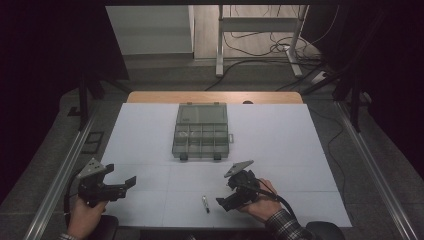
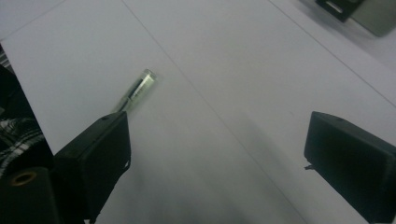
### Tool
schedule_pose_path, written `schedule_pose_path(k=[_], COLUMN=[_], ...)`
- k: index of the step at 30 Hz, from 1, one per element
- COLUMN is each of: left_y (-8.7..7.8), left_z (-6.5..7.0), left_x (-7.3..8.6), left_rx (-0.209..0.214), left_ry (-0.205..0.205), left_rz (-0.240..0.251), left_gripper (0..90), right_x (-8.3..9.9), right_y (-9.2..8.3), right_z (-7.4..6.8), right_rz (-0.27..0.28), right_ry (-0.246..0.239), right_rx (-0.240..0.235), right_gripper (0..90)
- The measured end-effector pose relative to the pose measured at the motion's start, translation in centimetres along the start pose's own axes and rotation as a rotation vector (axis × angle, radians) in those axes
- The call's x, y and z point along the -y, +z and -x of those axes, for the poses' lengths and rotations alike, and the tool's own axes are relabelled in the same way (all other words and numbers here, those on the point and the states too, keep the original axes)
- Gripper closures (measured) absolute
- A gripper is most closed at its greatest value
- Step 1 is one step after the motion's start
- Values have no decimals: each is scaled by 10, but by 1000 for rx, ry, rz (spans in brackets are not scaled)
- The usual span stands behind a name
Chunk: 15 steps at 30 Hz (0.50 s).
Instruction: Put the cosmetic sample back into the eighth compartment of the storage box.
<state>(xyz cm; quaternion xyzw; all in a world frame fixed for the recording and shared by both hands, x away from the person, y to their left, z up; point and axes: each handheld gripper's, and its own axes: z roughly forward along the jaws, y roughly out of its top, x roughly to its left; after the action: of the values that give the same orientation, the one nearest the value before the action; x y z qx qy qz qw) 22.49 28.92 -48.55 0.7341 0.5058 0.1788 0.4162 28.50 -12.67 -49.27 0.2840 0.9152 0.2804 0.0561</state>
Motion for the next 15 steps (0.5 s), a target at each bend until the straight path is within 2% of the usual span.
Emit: schedule_pose_path(k=[13, 15], left_y=[0, 0], left_z=[-1, -1], left_x=[0, 0], left_rx=[5, 5], left_ry=[-3, -2], left_rz=[-1, -2], left_gripper=[31, 31], right_x=[-14, -16], right_y=[17, 22], right_z=[-16, -20], right_rz=[-31, -48], right_ry=[-23, -25], right_rx=[-77, -98], right_gripper=[242, 301])
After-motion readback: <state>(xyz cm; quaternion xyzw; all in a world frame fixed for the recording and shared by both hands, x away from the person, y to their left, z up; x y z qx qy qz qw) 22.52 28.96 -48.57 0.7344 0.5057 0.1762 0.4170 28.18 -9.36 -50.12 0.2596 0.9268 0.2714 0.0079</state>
